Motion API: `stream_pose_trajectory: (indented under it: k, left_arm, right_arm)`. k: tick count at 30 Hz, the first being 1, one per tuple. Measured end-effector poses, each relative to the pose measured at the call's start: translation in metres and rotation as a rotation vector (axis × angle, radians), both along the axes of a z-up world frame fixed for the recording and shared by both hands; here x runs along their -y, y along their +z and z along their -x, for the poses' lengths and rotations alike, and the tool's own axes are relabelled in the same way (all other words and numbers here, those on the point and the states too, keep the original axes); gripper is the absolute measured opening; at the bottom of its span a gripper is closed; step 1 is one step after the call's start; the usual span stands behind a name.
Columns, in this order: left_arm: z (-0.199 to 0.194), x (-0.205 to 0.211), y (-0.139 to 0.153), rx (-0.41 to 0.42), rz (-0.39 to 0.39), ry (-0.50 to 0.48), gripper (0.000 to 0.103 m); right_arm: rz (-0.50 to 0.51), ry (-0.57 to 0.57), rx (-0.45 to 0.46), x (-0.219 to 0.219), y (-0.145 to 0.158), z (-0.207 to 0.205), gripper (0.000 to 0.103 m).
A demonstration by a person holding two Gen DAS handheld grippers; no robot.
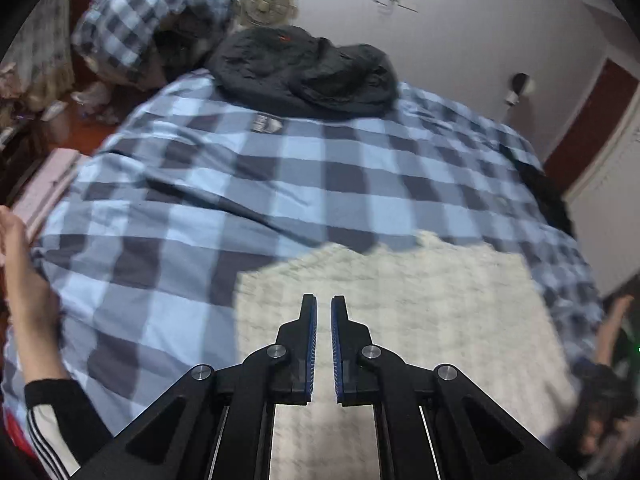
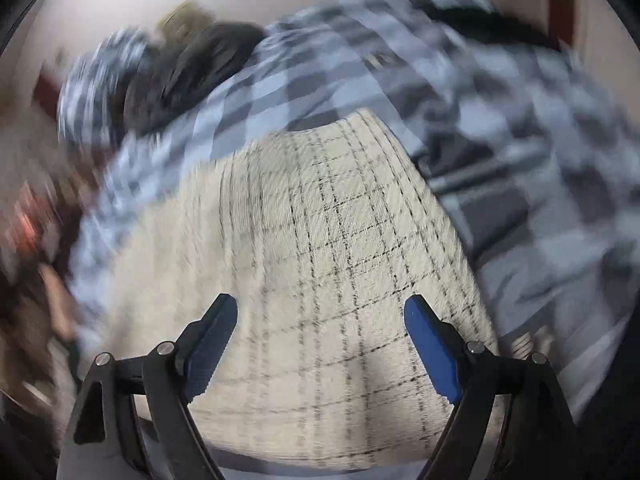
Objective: Fold small clothes
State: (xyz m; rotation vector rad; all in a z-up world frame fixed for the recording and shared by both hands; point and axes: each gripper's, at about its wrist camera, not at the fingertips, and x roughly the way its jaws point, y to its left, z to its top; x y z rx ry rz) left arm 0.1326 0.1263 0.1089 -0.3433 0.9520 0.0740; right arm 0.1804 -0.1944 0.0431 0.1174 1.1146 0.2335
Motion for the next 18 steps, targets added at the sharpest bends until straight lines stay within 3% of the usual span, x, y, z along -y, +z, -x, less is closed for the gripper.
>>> stream_pose_trajectory:
  k: [2, 5, 10, 13, 15, 16, 17, 18]
  left_arm:
    - [0.014, 0.012, 0.005, -0.004, 0.05, -0.078, 0.006]
    - [0.055, 0.032, 0.002, 0.006, 0.072, -0.13, 0.006]
    - [0.097, 0.052, -0.036, -0.048, 0.102, -0.127, 0.006]
    - [0.109, 0.058, -0.063, -0.099, 0.084, -0.1, 0.006]
    - [0.113, 0.061, -0.074, -0.133, 0.059, -0.097, 0.006]
    - [0.115, 0.061, -0.078, -0.146, 0.051, -0.101, 0.006]
    - [0.116, 0.061, -0.079, -0.159, 0.042, -0.102, 0.006]
    - [0.119, 0.06, -0.079, -0.16, 0.038, -0.099, 0.006]
  right_arm:
    - [0.085, 0.036, 0.05, 0.005, 0.005, 0.002, 0.083]
    - [0.101, -0.026, 0.079, 0.045, 0.012, -0.001, 0.083]
    - [0.022, -0.102, -0.161, 0.1, -0.036, -0.038, 0.083]
    - [-0.092, -0.068, -0.23, 0.106, -0.059, -0.049, 0.083]
    - [-0.137, -0.026, -0.226, 0.101, -0.063, -0.05, 0.061]
    - [-0.137, -0.014, -0.234, 0.099, -0.064, -0.05, 0.02]
    - [-0.148, -0.008, -0.251, 0.099, -0.066, -0.049, 0.005]
    - [-0.175, -0.012, -0.253, 0.102, -0.064, -0.047, 0.005]
